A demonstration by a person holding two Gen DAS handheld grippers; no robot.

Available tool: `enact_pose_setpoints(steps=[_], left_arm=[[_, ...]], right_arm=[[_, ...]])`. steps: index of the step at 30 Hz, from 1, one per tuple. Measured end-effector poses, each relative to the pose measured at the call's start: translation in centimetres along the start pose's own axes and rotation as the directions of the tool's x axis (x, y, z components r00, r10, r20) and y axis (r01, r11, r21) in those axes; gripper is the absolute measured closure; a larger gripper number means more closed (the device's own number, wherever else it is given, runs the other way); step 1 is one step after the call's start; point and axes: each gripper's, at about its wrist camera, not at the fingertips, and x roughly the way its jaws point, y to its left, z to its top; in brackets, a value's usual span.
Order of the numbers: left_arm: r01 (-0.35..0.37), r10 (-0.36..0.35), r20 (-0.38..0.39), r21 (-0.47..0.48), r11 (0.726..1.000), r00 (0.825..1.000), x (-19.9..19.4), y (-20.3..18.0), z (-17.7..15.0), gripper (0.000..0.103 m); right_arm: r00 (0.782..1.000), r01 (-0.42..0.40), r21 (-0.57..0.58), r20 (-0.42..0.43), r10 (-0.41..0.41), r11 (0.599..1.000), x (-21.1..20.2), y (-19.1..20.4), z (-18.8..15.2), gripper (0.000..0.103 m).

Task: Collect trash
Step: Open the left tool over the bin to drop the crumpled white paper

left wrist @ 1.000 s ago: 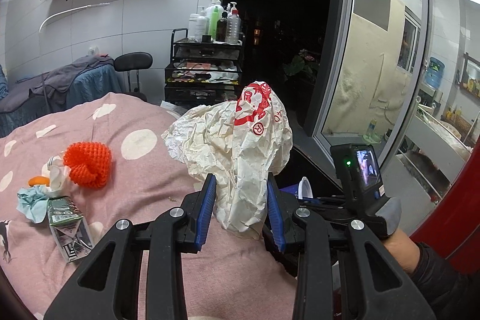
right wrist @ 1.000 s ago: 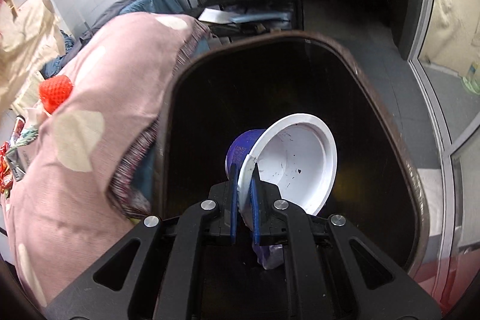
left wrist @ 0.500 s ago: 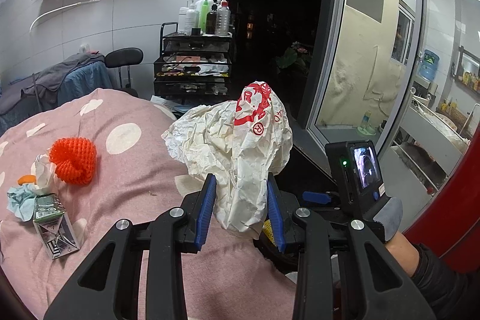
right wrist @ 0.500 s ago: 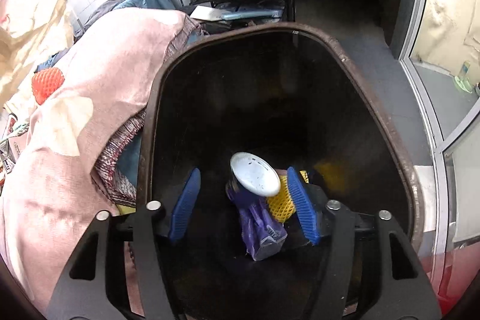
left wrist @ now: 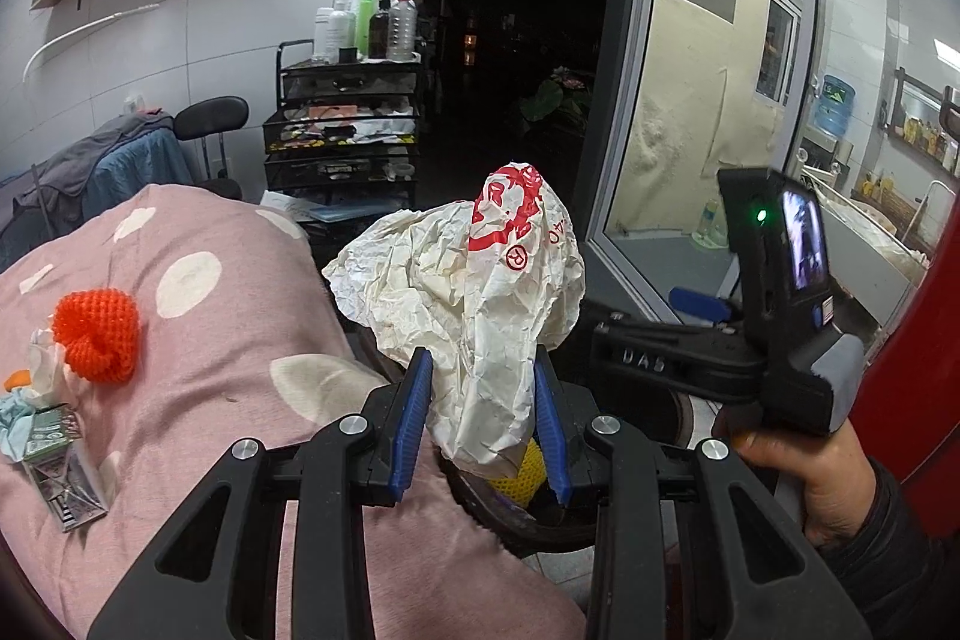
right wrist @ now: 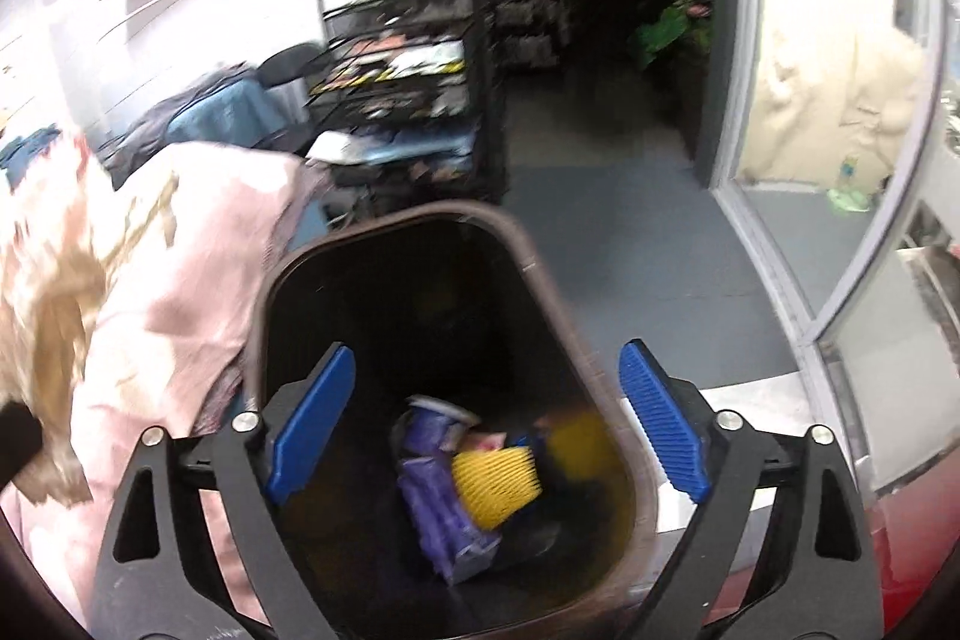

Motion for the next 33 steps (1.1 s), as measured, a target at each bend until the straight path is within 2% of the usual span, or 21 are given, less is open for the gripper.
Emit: enact_pose_setpoints(steps=[12, 22, 27, 30, 31, 33], left_arm=[[0.064, -0.057, -0.106, 0.065, 0.996, 0.993, 4.4, -3.2, -0.4, 0.07], [0.088, -0.064, -0.195, 0.121, 0.989, 0.979, 7.9, -4.9, -0.7, 0.069], [0.096, -0.062, -0.229, 0.141, 0.985, 0.971, 9.0, -5.4, -1.0, 0.066], [0.087, -0.05, -0.243, 0.144, 0.986, 0.969, 9.7, -5.3, -1.1, 0.048], [0.083, -0.047, -0.243, 0.14, 0.987, 0.969, 9.8, -5.1, -1.2, 0.037], [0.079, -0.046, -0.234, 0.134, 0.988, 0.971, 9.7, -5.0, -1.3, 0.03]], right_arm=[[0.99, 0.082, 0.118, 0.103, -0.094, 0.99, -2.5, -5.1, 2.1, 0.008], [0.99, 0.068, 0.173, 0.107, -0.087, 0.983, -2.9, -6.7, 2.5, 0.008], [0.99, 0.059, 0.178, 0.114, -0.081, 0.982, -3.3, -6.7, 2.5, 0.008], [0.991, 0.052, 0.185, 0.115, -0.074, 0.981, -3.4, -6.7, 2.4, 0.006], [0.991, 0.05, 0.185, 0.115, -0.072, 0.981, -3.4, -6.6, 2.4, 0.006], [0.991, 0.045, 0.182, 0.112, -0.066, 0.982, -3.4, -6.4, 2.4, 0.006]])
